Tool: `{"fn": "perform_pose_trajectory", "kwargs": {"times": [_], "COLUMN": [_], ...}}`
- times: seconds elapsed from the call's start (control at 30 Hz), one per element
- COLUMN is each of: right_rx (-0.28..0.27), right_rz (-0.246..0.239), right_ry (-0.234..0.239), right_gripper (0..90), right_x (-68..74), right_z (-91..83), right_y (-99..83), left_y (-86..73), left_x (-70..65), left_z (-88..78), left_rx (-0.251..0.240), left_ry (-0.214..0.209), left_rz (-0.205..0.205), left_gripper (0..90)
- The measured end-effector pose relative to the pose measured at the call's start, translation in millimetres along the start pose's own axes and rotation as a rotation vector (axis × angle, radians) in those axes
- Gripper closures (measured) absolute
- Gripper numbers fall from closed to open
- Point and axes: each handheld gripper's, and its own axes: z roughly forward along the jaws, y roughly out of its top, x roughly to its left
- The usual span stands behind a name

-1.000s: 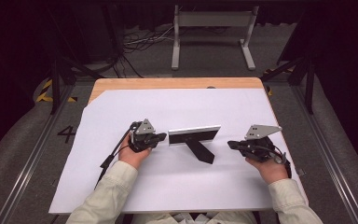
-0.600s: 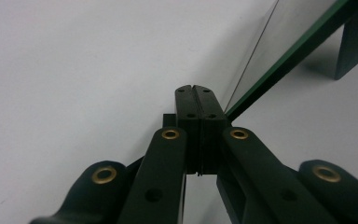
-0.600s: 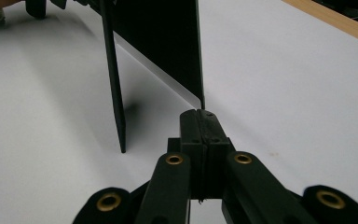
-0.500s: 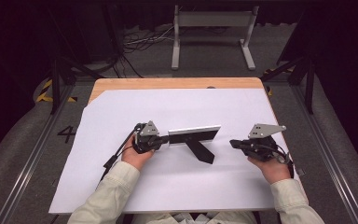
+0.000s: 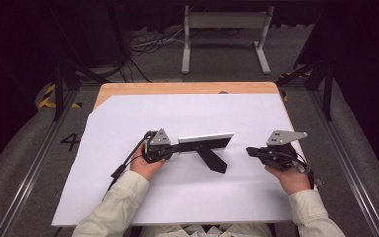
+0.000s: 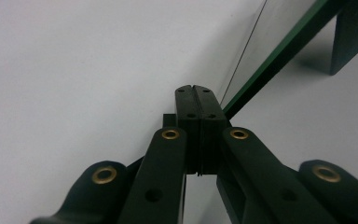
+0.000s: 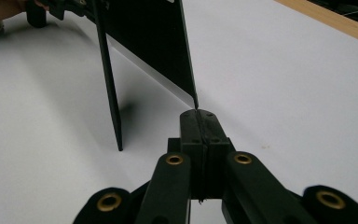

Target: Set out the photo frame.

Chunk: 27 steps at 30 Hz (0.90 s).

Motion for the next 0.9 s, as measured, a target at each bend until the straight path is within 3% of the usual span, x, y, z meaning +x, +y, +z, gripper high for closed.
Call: {"fn": "perform_pose_trajectory", "kwargs": {"times": [0.13, 0.2, 0.6, 0.9], "right_rx": [0.003, 0.01, -0.005, -0.015], "right_rz": [0.018, 0.03, 0.055, 0.061], "right_ry": [0.001, 0.002, -0.004, -0.004], "right_gripper": [89.8, 89.8, 89.8, 89.8], "right_x": [-1.6, -2.8, -7.1, -8.5], "right_z": [-3.2, -4.4, -13.0, -15.9], "right_y": [0.5, 0.5, 1.3, 1.6], "left_y": [1.1, 1.3, 2.2, 2.4], "left_x": [-3.5, -3.9, -4.3, -5.9], "left_z": [-0.9, -1.6, -5.5, -7.7], "left_rx": [0.022, 0.026, 0.034, 0.049], "left_ry": [0.027, 0.026, -0.019, -0.099], "left_rz": [0.072, 0.09, 0.128, 0.133], "left_gripper": [90.0, 90.0, 90.0, 90.0]}}
